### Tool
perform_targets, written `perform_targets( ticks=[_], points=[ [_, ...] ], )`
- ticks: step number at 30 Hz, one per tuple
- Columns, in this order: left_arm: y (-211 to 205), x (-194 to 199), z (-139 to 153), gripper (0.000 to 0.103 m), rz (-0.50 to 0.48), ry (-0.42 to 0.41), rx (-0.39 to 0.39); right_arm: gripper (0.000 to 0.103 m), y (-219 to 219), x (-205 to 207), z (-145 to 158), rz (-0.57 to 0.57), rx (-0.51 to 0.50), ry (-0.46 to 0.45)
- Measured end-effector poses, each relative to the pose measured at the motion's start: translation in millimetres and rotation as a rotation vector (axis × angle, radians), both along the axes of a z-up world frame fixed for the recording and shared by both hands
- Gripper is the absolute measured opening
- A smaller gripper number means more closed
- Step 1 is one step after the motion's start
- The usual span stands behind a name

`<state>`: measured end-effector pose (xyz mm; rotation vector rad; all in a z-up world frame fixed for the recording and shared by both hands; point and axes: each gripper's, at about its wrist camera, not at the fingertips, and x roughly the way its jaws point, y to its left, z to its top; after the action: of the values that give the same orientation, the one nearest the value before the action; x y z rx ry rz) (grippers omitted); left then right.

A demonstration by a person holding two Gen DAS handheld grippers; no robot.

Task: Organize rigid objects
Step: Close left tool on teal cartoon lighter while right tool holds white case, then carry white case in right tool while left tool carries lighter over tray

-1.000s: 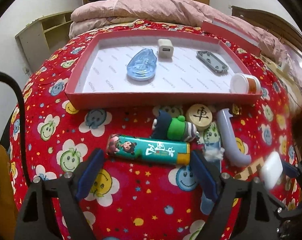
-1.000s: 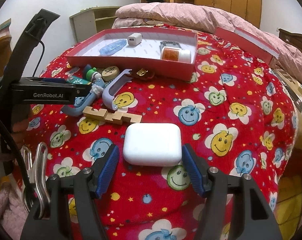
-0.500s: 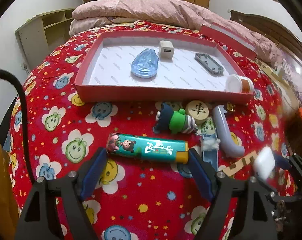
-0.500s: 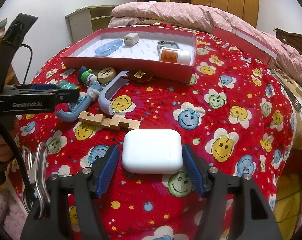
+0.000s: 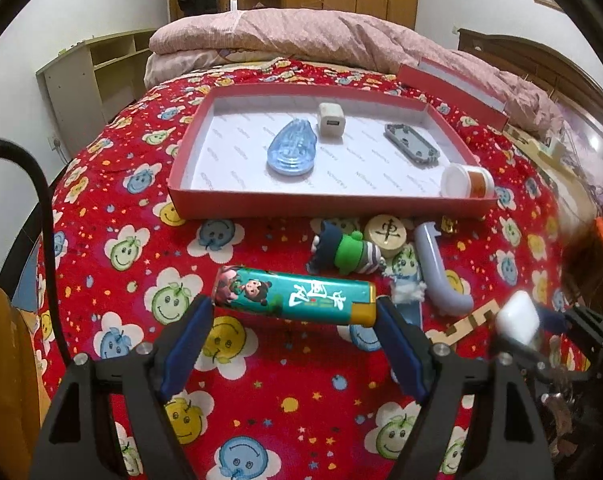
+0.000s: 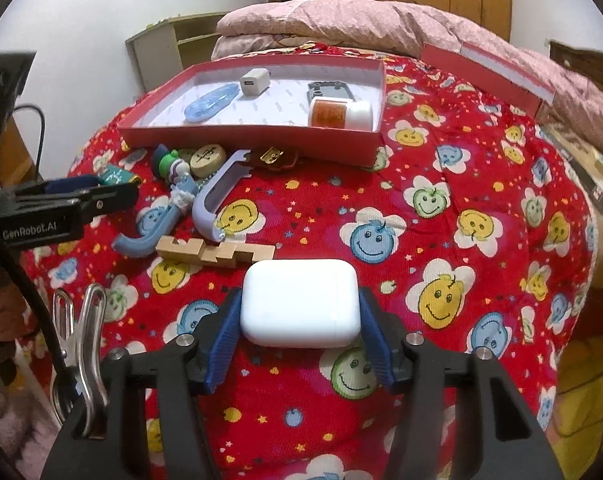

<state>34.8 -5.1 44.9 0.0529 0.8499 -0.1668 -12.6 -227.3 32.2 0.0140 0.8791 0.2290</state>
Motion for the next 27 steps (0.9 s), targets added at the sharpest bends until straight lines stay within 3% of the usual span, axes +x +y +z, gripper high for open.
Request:
perform_targets(
  ticks=[16, 21, 27],
  points=[
    [-2.6, 30.8, 44.4, 0.084, 0.040, -0.080, -0.013, 0.057, -13.9, 26.7, 62.2, 0.017, -0.002, -0.147],
    [-4.6, 54.4, 44.5, 0.084, 0.071, -0.058, -0.033, 0.057, -14.5, 52.1, 76.0, 0.019, 0.031, -0.197],
    [-5.8, 77.6, 35.6, 0.084, 0.116, -0.026, -0.038, 0.057, -14.3, 80.3, 71.2, 0.025, 0.061, -0.198]
  ],
)
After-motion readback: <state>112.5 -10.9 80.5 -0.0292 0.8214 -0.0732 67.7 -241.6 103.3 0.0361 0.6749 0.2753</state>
